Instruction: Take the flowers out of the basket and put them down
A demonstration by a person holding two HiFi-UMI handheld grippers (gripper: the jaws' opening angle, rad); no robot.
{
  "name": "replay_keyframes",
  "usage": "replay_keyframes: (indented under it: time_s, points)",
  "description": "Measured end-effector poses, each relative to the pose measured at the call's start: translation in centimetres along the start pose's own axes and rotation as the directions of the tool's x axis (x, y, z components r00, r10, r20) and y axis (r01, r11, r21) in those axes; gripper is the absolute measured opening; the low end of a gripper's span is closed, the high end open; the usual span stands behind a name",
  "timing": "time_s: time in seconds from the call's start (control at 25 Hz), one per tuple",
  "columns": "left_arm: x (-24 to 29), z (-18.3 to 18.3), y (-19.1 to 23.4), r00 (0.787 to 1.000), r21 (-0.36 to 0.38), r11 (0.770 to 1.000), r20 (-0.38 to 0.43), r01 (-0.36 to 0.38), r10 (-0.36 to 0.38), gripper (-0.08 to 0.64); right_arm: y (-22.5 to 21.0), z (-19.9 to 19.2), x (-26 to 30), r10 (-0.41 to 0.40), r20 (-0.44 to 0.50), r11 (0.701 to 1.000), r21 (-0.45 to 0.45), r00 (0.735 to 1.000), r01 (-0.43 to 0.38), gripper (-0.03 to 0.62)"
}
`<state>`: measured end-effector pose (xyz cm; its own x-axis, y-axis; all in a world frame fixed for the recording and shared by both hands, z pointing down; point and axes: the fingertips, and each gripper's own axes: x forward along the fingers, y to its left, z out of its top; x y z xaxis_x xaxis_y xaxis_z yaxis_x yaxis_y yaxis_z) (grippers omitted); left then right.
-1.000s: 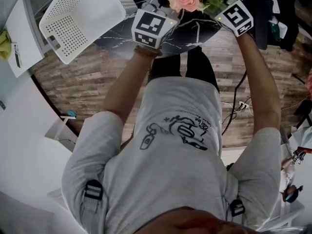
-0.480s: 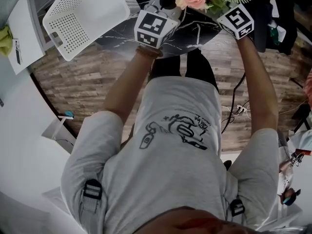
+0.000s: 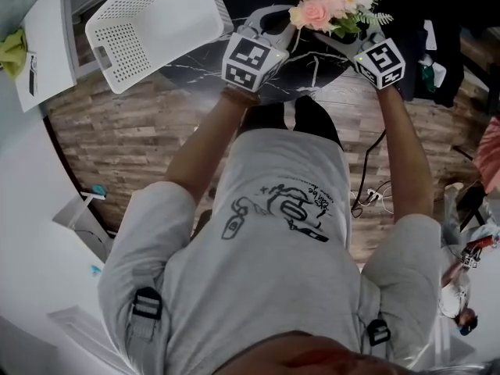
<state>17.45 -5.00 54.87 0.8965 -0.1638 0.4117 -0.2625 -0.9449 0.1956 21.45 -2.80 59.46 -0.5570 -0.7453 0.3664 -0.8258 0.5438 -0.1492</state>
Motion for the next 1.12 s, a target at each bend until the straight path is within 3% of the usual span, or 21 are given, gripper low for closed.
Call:
replay_keyframes:
  time_s: [0.24, 0.6, 0.8, 1.12]
  points:
    - [-2.4, 0.4, -1.5, 1.0, -0.007, 1.0, -0.003, 0.004, -0.004, 0.003, 0.5, 0.5, -4.1, -0.092, -0.006, 0.995, 0.04, 0.996, 0.092, 0.42]
    - [-6.5, 3.7, -3.8, 0.999, -0.033, 0.999, 0.049, -0.008, 0.01, 0.003, 3.5, 5.0, -9.9, -0.194, -0.018, 0.979, 0.064, 0.981, 0.195, 0.281]
    - [-9.8, 7.4, -5.2, 0.994, -0.04, 0.999, 0.109, 0.0, 0.005, 0.003, 6.6, 11.1, -11.5, -0.199, 0.047, 0.979, 0.054, 0.979, 0.196, 0.204]
    - [-16.9, 13.1, -7.7, 0.973, -0.063, 0.998, 0.231, 0.006, 0.009, 0.002, 12.5, 20.8, -10.8, -0.102, 0.194, 0.993, 0.071, 0.976, 0.09, 0.089]
